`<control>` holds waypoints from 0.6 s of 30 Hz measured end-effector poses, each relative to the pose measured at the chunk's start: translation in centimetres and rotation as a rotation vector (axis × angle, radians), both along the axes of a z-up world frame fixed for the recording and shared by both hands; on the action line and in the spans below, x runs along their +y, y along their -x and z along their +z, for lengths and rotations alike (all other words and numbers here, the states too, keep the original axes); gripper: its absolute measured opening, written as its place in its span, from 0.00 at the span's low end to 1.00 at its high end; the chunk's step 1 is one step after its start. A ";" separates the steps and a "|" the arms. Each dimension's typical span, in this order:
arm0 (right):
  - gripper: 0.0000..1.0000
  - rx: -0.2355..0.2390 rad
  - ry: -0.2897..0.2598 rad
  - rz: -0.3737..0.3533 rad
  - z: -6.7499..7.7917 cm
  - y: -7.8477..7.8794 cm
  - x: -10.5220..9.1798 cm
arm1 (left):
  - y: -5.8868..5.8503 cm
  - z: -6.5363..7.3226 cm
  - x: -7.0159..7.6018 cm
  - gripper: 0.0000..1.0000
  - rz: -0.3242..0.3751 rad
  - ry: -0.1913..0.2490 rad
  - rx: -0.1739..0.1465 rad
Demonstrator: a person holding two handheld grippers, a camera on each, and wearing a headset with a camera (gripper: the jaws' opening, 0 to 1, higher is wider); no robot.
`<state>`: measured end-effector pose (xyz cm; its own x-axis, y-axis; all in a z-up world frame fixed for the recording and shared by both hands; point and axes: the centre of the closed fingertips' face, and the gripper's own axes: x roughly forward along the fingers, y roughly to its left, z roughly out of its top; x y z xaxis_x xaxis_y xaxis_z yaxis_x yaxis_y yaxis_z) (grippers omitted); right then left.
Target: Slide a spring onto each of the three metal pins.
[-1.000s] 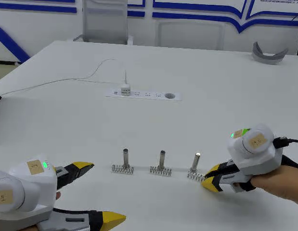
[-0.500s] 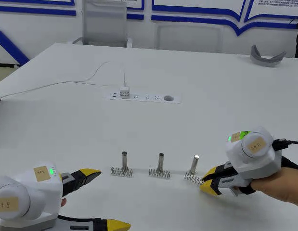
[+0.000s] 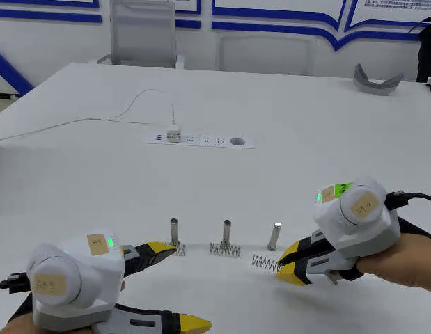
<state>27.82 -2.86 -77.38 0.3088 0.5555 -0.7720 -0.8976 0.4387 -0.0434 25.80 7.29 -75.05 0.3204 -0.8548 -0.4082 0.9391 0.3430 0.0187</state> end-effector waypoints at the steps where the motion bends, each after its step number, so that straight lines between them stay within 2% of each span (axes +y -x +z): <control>1: 0.11 0.000 0.000 0.006 0.1 0.1 0.2 | 0.0 0.0 -0.3 0.72 -0.007 -0.001 -0.002; 12: 0.11 0.006 0.003 0.069 0.6 1.1 1.6 | -0.4 0.1 -3.2 0.62 -0.068 0.001 -0.018; 18: 0.11 0.009 0.006 0.095 0.8 1.4 2.2 | -0.5 0.1 -4.2 0.55 -0.091 0.000 -0.028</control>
<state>26.42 -0.71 -76.57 0.2474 0.5775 -0.7780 -0.9357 0.3509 -0.0371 26.29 3.09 -74.97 0.2524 -0.8810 -0.4002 0.9656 0.2562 0.0450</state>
